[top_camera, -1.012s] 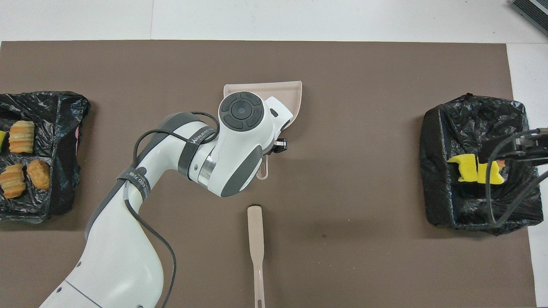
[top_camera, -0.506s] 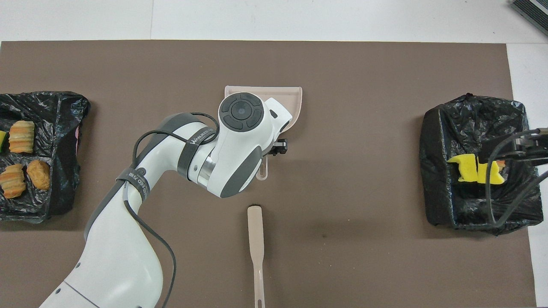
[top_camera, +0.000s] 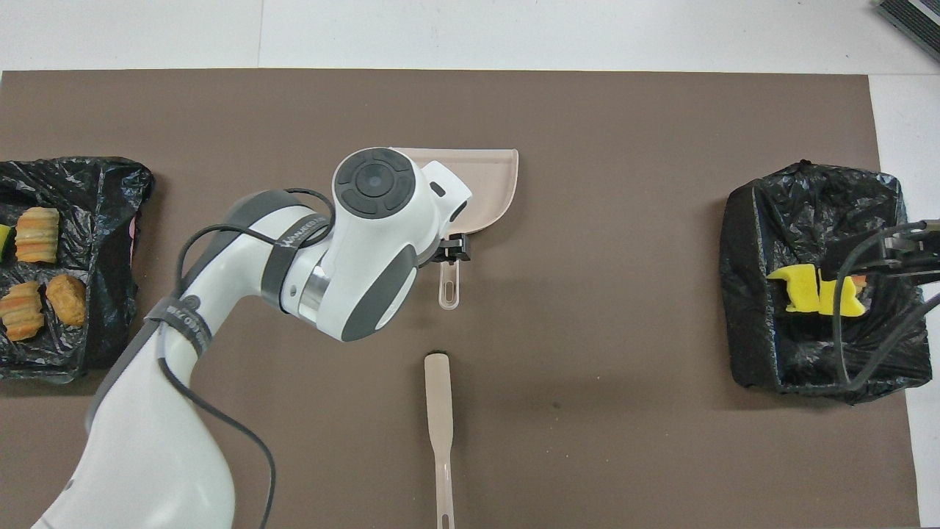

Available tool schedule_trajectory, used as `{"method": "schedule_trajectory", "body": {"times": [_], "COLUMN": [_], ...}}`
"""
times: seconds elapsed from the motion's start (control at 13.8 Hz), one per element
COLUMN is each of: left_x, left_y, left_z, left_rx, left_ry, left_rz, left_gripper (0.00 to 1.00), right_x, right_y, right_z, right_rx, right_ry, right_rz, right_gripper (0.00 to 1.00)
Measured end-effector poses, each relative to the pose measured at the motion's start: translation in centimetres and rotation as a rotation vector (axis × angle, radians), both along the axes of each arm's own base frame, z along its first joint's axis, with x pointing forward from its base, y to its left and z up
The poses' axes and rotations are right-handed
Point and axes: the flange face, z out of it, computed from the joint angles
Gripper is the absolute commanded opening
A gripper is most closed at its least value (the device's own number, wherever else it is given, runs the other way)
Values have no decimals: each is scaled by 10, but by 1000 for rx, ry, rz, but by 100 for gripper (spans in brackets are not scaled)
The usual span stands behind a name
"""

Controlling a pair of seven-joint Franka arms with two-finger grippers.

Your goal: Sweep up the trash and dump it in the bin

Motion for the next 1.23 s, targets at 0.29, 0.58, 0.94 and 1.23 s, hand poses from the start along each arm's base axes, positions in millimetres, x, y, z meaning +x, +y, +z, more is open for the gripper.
{"method": "schedule_trajectory", "body": {"times": [0.29,0.58,0.94,1.23], "left_x": [-23,-44,-47,-52], "left_y": [89,158,213,244], "left_z": [62,122,199,240], "left_rx": [22,27,24,23], "left_ry": [24,26,14,20], "left_rz": [-41,0,-59,-79], "left_gripper": [100,100,100,100], "right_x": [0,0,0,0], "right_y": [0,0,0,0], "right_z": [0,0,0,0], "right_rx": [0,0,0,0], "right_ry": [0,0,0,0], "right_rz": [0,0,0,0], "right_gripper": [100,100,100,100]}}
